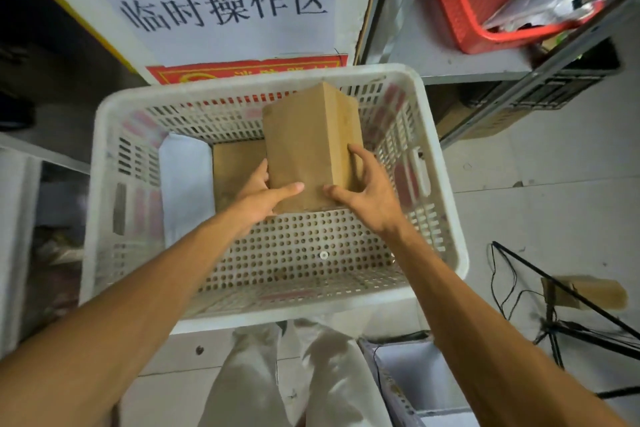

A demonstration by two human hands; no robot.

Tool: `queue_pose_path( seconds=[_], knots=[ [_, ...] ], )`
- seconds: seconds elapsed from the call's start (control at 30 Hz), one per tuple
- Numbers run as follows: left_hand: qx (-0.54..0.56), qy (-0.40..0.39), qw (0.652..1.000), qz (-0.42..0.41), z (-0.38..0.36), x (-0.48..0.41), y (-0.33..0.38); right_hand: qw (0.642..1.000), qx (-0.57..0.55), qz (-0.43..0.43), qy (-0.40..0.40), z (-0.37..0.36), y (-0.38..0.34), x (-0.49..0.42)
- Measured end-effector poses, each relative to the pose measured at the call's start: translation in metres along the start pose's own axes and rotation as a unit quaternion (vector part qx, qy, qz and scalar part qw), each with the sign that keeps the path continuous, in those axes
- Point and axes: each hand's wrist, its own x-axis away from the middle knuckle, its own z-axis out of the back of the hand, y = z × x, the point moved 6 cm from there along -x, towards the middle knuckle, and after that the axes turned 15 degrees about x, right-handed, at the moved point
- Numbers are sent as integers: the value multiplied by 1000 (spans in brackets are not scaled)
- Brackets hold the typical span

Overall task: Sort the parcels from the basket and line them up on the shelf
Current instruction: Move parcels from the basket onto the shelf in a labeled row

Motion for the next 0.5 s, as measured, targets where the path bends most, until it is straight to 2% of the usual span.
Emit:
queue_pose_path(
  seconds=[0.17,0.33,0.5],
  knots=[
    [-11,51,995,-88,35,29,41,995,-59,71,-26,-7,-51,-8],
    [-7,126,974,-185,79,70,83,985,-126,108,-56,-14,-110,-7],
    [35,139,957,-252,127,120,112,974,-148,161,-61,-28,-176,9]
  ],
)
